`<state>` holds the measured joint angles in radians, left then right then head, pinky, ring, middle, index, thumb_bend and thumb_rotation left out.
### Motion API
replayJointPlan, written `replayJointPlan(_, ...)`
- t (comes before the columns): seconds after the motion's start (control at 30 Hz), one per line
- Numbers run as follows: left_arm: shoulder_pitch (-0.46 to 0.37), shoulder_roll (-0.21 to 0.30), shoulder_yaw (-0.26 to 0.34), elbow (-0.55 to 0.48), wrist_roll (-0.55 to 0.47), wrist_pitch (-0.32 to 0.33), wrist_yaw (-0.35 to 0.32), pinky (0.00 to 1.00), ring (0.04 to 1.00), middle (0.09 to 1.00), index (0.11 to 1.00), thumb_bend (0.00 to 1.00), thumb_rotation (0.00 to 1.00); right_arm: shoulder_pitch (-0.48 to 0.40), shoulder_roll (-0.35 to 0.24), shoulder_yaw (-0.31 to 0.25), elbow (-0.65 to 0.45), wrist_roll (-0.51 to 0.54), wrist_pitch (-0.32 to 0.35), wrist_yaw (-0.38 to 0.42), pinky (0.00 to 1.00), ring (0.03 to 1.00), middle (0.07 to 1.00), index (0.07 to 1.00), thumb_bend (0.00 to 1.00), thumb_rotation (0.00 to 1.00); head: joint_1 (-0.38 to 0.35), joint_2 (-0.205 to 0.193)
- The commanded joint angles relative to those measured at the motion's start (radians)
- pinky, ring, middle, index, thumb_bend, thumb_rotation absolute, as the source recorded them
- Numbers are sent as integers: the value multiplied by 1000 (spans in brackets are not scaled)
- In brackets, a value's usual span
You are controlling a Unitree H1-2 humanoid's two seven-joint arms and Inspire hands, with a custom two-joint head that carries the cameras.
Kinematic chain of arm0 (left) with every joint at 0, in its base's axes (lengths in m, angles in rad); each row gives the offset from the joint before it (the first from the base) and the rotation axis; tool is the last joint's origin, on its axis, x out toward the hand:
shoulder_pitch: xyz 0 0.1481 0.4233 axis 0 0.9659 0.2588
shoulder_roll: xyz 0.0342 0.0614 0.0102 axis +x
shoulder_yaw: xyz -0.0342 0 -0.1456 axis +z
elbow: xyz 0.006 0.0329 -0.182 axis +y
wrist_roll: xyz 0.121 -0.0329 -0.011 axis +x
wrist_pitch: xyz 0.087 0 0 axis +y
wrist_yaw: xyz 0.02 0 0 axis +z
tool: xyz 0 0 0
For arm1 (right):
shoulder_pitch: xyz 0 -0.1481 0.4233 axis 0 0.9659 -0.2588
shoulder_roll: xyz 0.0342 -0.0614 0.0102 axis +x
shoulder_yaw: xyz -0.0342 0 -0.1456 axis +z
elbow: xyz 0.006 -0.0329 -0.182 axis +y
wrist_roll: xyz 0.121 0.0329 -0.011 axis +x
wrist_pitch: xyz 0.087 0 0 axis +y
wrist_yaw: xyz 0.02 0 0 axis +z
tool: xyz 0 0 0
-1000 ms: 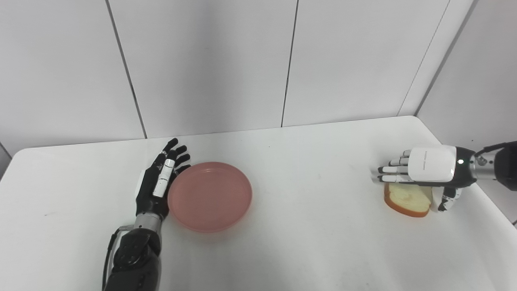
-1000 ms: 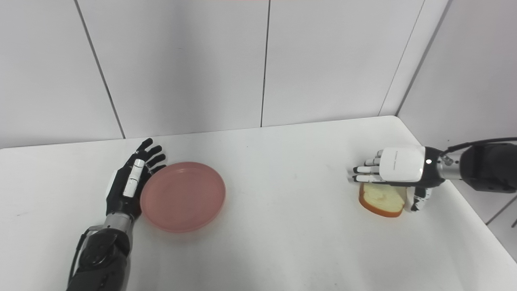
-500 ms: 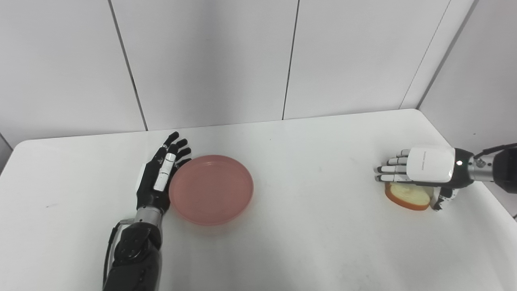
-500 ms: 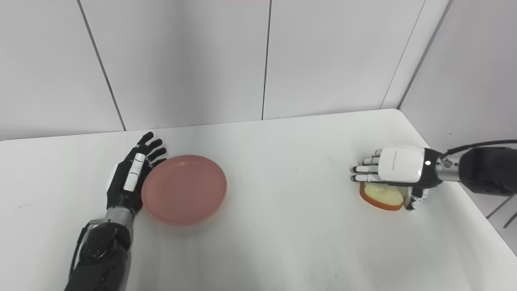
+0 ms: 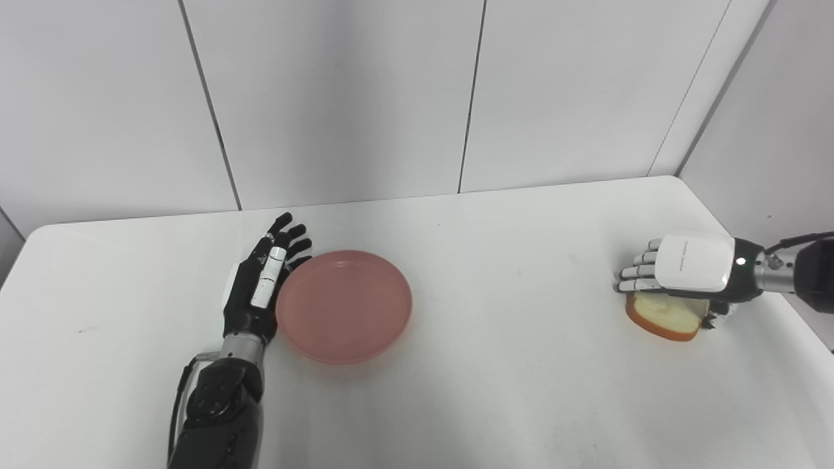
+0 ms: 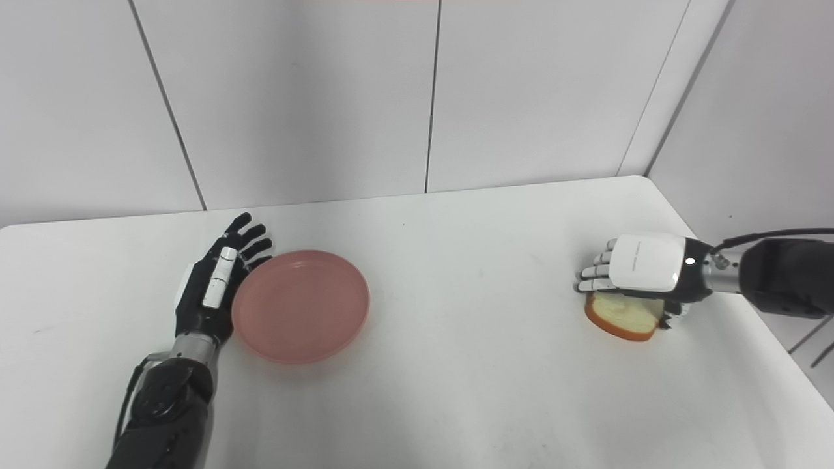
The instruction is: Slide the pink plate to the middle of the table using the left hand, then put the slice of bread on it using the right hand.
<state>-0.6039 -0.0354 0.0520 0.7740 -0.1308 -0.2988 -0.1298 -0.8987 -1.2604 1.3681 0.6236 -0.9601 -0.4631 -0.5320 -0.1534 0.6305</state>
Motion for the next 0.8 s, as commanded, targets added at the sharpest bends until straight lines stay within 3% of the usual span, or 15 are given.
replayJointPlan(0.0,27,2,-8,7,14,42,12,710,796,831,838,806,738,1,-5,0,21,-28,-7,-42,670,708,755,737,896,159,1,0)
replayJointPlan(0.03,28,2,-9,7,15,42,12,710,796,832,839,806,741,3,1,2,34,-32,-7,-62,640,680,722,703,831,141,1,0)
replayJointPlan(0.07,28,2,-10,7,16,42,13,710,796,833,839,806,741,8,5,-7,42,-39,-7,-63,637,676,718,699,821,136,0,0)
replayJointPlan(0.13,28,2,-10,8,14,42,14,716,797,835,840,799,742,22,14,-32,58,-43,-7,-70,598,628,682,667,808,31,0,0)
replayJointPlan(0.2,26,2,-9,13,10,40,14,717,796,833,837,800,736,36,20,-58,72,-63,-7,-93,546,577,627,625,813,8,0,0)
replayJointPlan(0.27,26,2,-10,13,11,39,16,715,795,828,833,808,736,42,28,-72,88,-90,-7,-121,501,529,513,515,577,1,0,0)
replayJointPlan(0.3,26,1,-11,11,13,41,18,712,795,827,833,808,739,43,32,-73,99,-100,-7,-135,495,520,502,495,545,0,-1,1)
replayJointPlan(0.63,26,-3,-13,9,21,44,25,707,789,821,829,808,748,53,33,-91,100,-88,-7,-190,475,504,488,494,530,0,0,1)
replayJointPlan(0.7,23,-3,-13,13,19,39,20,708,792,825,832,809,748,59,22,-113,67,-37,-7,-143,475,505,483,501,529,0,3,1)
replayJointPlan(0.77,22,-2,-13,14,18,38,19,712,795,828,834,808,745,62,11,-135,26,1,-7,-144,455,485,466,517,528,2,3,2)
